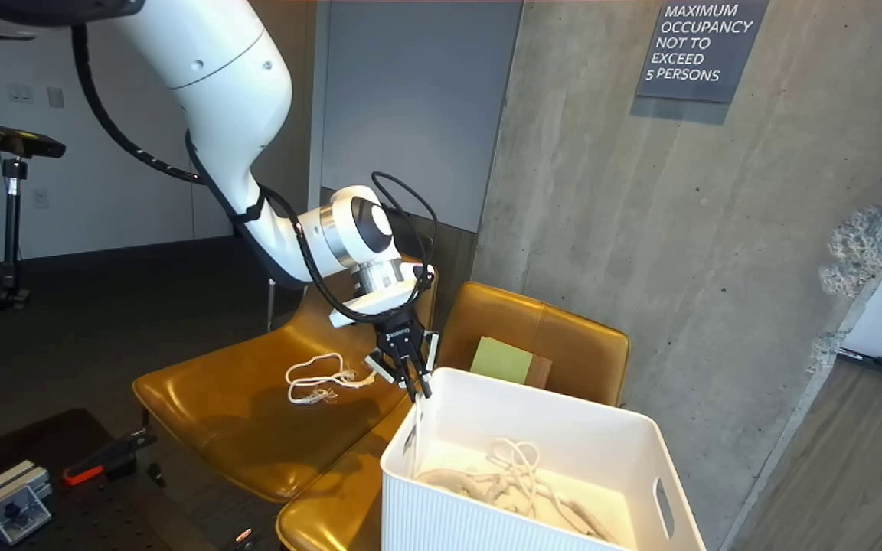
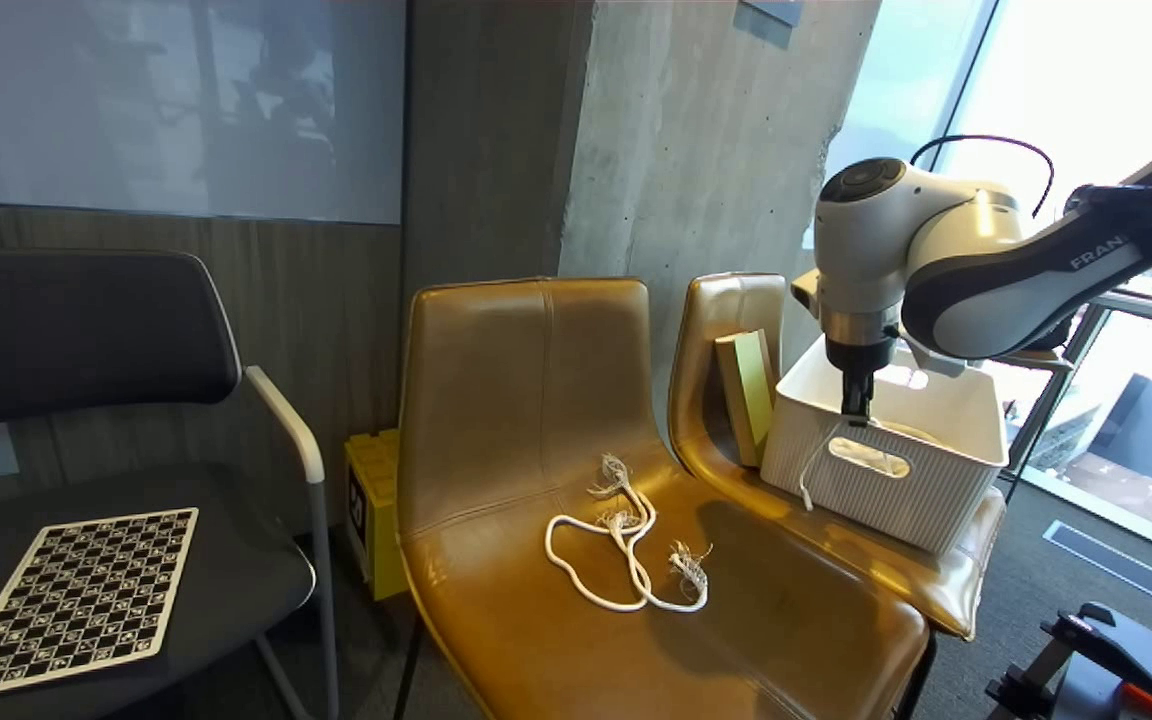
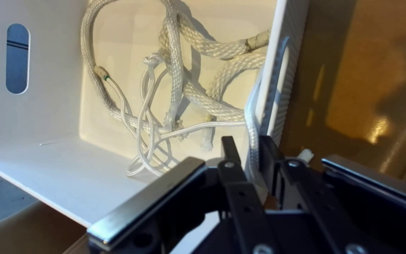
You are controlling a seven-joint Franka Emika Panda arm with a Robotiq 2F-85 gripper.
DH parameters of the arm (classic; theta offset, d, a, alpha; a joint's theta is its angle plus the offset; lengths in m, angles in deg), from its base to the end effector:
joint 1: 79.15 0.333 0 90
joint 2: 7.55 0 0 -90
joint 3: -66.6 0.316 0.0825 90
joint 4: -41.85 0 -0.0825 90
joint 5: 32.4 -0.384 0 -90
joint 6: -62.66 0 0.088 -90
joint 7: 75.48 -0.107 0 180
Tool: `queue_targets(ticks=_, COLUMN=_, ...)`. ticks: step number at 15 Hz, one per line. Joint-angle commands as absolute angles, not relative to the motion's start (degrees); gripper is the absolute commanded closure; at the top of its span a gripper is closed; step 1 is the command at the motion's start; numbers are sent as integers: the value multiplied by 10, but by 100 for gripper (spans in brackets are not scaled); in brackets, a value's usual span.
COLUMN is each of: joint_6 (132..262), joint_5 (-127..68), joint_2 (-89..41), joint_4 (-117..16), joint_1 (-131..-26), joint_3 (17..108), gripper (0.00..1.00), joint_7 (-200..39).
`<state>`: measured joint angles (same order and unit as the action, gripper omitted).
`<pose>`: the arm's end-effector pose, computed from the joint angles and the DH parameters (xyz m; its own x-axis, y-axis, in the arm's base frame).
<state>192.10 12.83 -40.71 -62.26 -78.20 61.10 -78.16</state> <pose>0.6388 -0.0660 0.2162 0.9007 0.3477 -0.2606 0.4345 -0.7269 0.5319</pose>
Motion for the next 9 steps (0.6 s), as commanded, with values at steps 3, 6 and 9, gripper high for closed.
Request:
queue_targets(ticks=3, joint_6=1907, joint_5=122, joint_2=-411, joint_4=-605, joint_1=-786, joint_3=610, gripper=89, joint_7=-763)
queue_targets(ticks=6, joint_6=1907, joint_5=122, joint_2=-411, joint_4=-605, joint_1=-788, joint_3=609, gripper=81, joint_7=-760)
queue_targets(ticks=9, joint_6=1910, joint_5=123, joint_2=-411, joint_4=-607, joint_1=-791, joint_3=608, gripper=58, joint_7=-759)
